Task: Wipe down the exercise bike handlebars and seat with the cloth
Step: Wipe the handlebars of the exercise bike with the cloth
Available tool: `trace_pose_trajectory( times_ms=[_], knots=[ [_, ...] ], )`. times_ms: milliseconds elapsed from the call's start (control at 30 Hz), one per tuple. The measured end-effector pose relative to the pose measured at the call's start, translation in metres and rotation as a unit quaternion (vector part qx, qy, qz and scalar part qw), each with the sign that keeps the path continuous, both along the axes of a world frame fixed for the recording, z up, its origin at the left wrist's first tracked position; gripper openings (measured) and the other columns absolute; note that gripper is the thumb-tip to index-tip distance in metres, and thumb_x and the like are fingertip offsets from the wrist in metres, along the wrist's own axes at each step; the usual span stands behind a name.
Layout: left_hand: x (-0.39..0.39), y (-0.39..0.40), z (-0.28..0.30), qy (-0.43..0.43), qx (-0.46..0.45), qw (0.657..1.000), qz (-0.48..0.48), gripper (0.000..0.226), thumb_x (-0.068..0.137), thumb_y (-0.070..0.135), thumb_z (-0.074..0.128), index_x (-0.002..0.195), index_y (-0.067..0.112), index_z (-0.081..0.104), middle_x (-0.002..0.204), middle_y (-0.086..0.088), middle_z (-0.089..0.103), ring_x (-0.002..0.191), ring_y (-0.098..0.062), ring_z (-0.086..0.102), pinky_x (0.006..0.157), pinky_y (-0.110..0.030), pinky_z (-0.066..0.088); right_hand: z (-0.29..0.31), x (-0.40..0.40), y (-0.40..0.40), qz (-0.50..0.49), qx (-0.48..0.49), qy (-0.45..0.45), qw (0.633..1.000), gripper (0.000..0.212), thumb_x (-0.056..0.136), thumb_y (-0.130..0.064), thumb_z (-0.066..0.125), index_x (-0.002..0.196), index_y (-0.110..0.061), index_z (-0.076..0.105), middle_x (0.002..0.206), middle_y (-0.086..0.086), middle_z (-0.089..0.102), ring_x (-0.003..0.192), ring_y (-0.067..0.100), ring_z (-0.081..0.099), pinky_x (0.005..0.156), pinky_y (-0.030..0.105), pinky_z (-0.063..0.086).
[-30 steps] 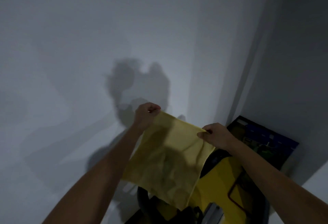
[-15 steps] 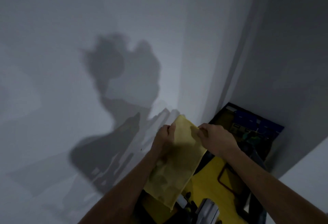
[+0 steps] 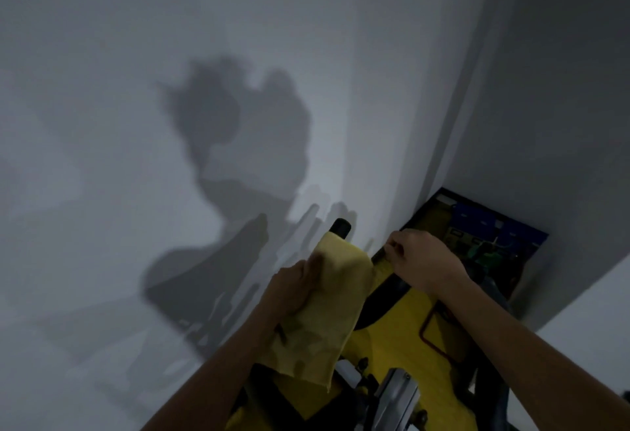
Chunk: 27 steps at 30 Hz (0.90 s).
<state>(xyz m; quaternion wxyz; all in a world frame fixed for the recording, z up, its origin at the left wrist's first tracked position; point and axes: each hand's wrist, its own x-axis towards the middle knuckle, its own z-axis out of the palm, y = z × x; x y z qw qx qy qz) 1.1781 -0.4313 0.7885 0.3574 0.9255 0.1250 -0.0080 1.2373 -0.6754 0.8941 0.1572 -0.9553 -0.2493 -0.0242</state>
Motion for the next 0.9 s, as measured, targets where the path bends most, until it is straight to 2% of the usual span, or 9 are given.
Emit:
trace_pose_trajectory(
  times_ms=[100, 167, 233, 333, 433, 500, 633, 800, 900],
  knots=[
    [-0.022, 0.014, -0.008, 0.051, 0.013, 0.999, 0.003, 0.080, 0.084, 0.079, 0.006, 0.077, 0.017, 0.055, 0.070, 0.005, 0.053, 0.067, -0.012, 0.052, 0.091, -0.038, 0.054, -0.001, -0.001, 0.000, 0.008, -0.052, 0.000, 0.999, 0.031, 0.103, -0.033, 0.045, 0.094, -0.013, 0.067, 0.080, -0.001, 0.060, 0.072, 0.013, 0.059, 0.067, 0.034, 0.055],
    [-0.037, 0.030, -0.019, 0.059, 0.040, 0.997, 0.015, 0.071, 0.100, 0.067, 0.018, 0.108, 0.017, 0.068, 0.075, 0.012, 0.053, 0.077, -0.013, 0.053, 0.089, -0.032, 0.050, 0.000, -0.002, 0.001, 0.018, -0.105, -0.001, 0.994, 0.037, 0.103, -0.037, 0.043, 0.090, -0.013, 0.068, 0.079, -0.001, 0.062, 0.071, 0.012, 0.059, 0.065, 0.032, 0.054],
    [-0.054, 0.042, -0.026, 0.065, 0.049, 0.996, 0.035, 0.061, 0.103, 0.058, 0.025, 0.135, 0.020, 0.060, 0.084, 0.017, 0.058, 0.086, -0.016, 0.055, 0.082, -0.026, 0.042, 0.001, -0.003, 0.001, 0.035, -0.125, 0.005, 0.992, 0.042, 0.103, -0.042, 0.042, 0.085, -0.015, 0.069, 0.076, -0.001, 0.063, 0.068, 0.011, 0.060, 0.063, 0.030, 0.054],
    [-0.079, 0.047, -0.029, 0.070, 0.102, 0.992, -0.016, 0.059, 0.107, 0.050, 0.019, 0.154, 0.020, 0.036, 0.110, 0.000, 0.066, 0.094, -0.013, 0.062, 0.084, -0.024, 0.047, 0.004, -0.003, -0.005, 0.040, -0.158, 0.005, 0.987, 0.054, 0.103, -0.053, 0.036, 0.083, -0.016, 0.070, 0.076, 0.000, 0.066, 0.067, 0.012, 0.062, 0.063, 0.032, 0.055],
    [-0.081, 0.037, -0.026, 0.071, 0.042, 0.996, 0.016, 0.071, 0.097, 0.064, 0.011, 0.126, 0.020, 0.059, 0.106, -0.006, 0.070, 0.091, -0.017, 0.066, 0.087, -0.030, 0.052, 0.004, -0.004, -0.017, 0.020, -0.219, -0.037, 0.975, 0.067, 0.101, -0.063, 0.026, 0.067, -0.017, 0.061, 0.064, -0.003, 0.059, 0.057, 0.011, 0.057, 0.048, 0.027, 0.038],
    [-0.066, 0.027, -0.020, 0.043, 0.061, 0.996, 0.055, 0.057, 0.105, 0.056, 0.025, 0.108, 0.015, 0.064, 0.099, -0.005, 0.071, 0.091, -0.022, 0.067, 0.084, -0.035, 0.053, 0.004, -0.005, -0.022, 0.017, -0.225, -0.042, 0.973, 0.065, 0.102, -0.061, 0.025, 0.060, -0.020, 0.053, 0.060, -0.005, 0.054, 0.052, 0.008, 0.050, 0.045, 0.027, 0.030],
    [-0.021, -0.005, -0.016, 0.034, 0.136, 0.988, 0.058, 0.034, 0.108, 0.035, 0.036, 0.121, 0.013, 0.058, 0.113, -0.003, 0.068, 0.103, -0.019, 0.066, 0.095, -0.029, 0.050, 0.004, -0.008, -0.020, 0.017, -0.216, -0.036, 0.976, 0.062, 0.104, -0.055, 0.028, 0.056, -0.020, 0.046, 0.057, -0.006, 0.048, 0.048, 0.006, 0.040, 0.045, 0.026, 0.024],
    [0.029, -0.037, 0.017, -0.116, -0.048, 0.987, 0.100, 0.041, 0.094, 0.057, 0.030, 0.082, 0.031, 0.059, 0.072, 0.011, 0.065, 0.068, -0.011, 0.067, 0.060, -0.018, 0.048, 0.002, -0.007, -0.019, 0.014, -0.213, -0.039, 0.976, 0.061, 0.105, -0.052, 0.028, 0.059, -0.018, 0.051, 0.055, -0.006, 0.048, 0.046, 0.007, 0.039, 0.045, 0.027, 0.026],
    [0.064, -0.037, 0.026, -0.163, -0.114, 0.978, 0.067, 0.036, 0.103, 0.044, 0.036, 0.083, 0.029, 0.062, 0.074, 0.008, 0.063, 0.080, -0.027, 0.070, 0.066, -0.025, 0.050, 0.001, -0.007, -0.019, 0.007, -0.204, -0.034, 0.978, 0.061, 0.104, -0.051, 0.029, 0.057, -0.018, 0.050, 0.055, -0.005, 0.047, 0.047, 0.009, 0.040, 0.048, 0.029, 0.031]
  ],
)
